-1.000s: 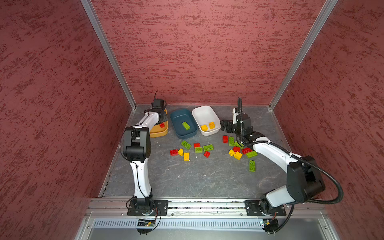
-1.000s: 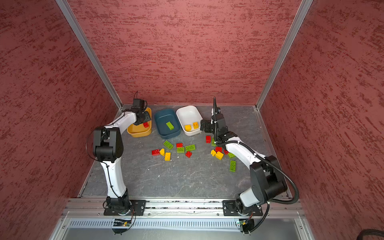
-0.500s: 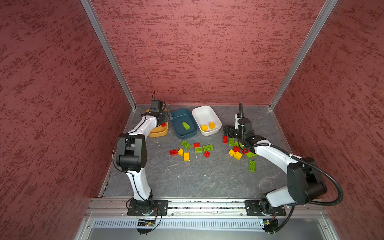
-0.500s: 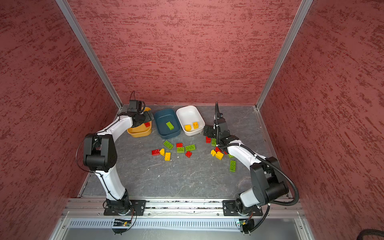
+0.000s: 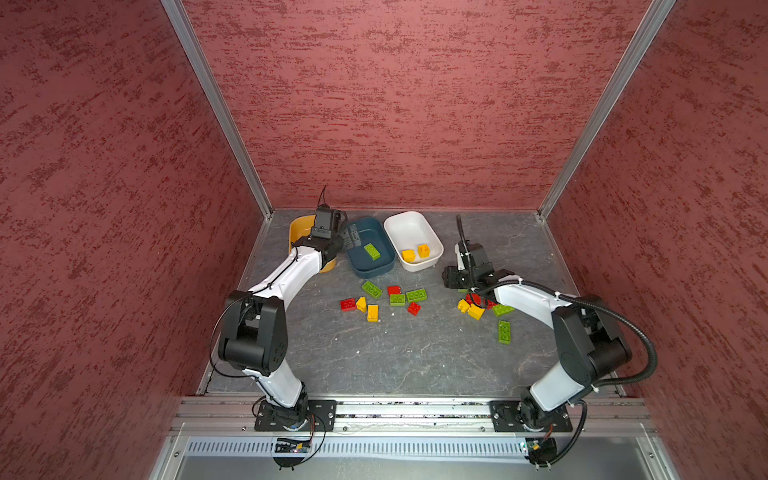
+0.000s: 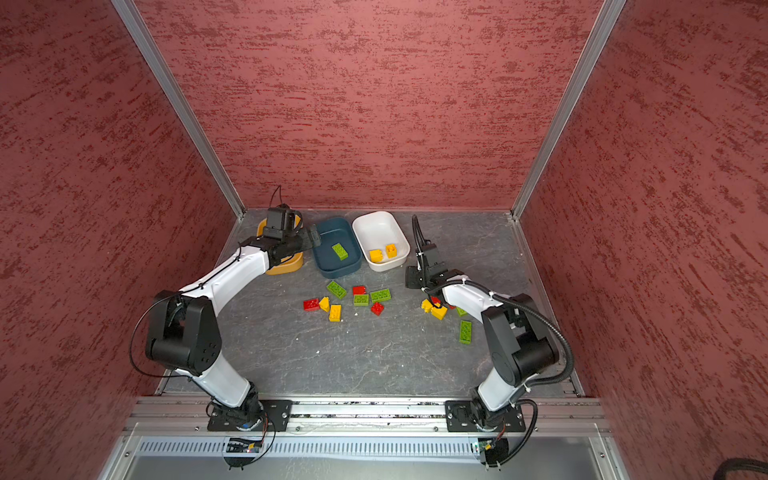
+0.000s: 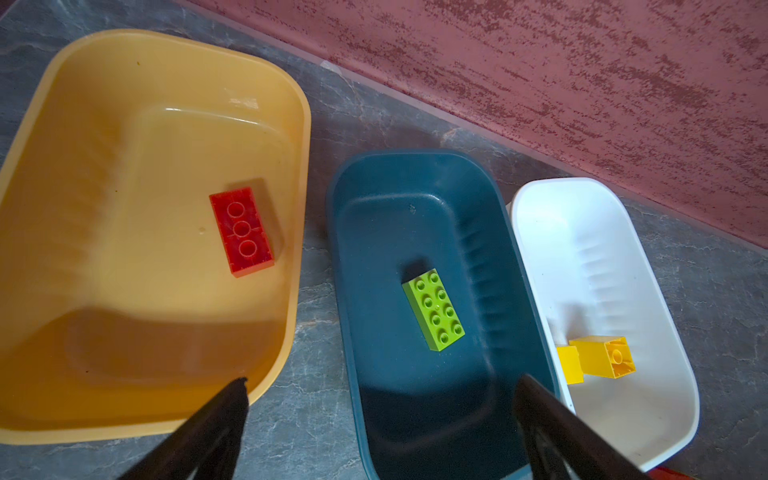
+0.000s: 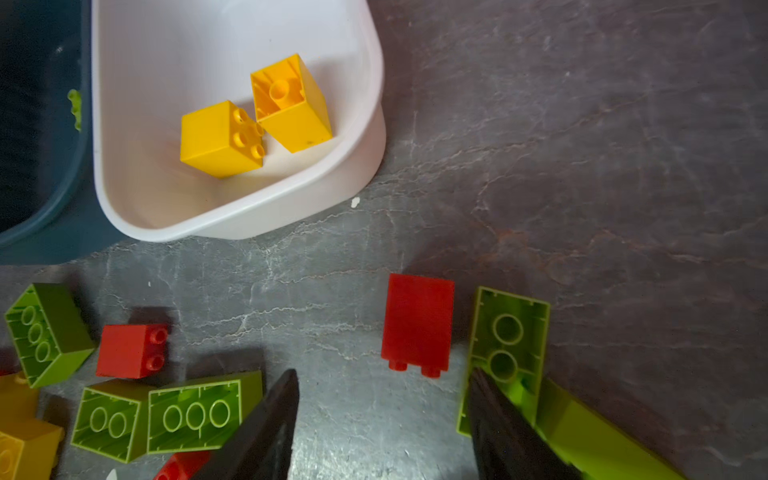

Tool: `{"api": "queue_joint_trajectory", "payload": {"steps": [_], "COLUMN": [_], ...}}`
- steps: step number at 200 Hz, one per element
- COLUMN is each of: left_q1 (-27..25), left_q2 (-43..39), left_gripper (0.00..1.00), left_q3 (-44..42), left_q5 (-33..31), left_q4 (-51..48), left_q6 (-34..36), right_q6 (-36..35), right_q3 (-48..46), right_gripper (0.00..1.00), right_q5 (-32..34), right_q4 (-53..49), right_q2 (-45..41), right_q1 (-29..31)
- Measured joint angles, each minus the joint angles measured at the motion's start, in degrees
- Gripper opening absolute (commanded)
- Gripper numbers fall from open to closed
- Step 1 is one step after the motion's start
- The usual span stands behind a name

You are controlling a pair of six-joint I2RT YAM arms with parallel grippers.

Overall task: Sort the legos into containers by color
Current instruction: 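Grasp a tall red brick beside a lime-green brick with the right gripper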

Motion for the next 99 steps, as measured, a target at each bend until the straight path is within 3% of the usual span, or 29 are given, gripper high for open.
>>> {"api": "queue_joint_trajectory", "payload": {"steps": [99], "left_q1": [0.0], "left_q2": [-1.6], "left_gripper": [0.99], "left_q3": [-3.1], "left_q5": [-2.3], "left_q4": [-0.4], "left_q6": [-1.2], "right_q6": [-1.4], "right_q3": [10.1], "right_gripper": [0.51], "right_q5": [7.0], "right_q4": [-5.6], "right_q2": [12.0], "right_q1": [1.4]}}
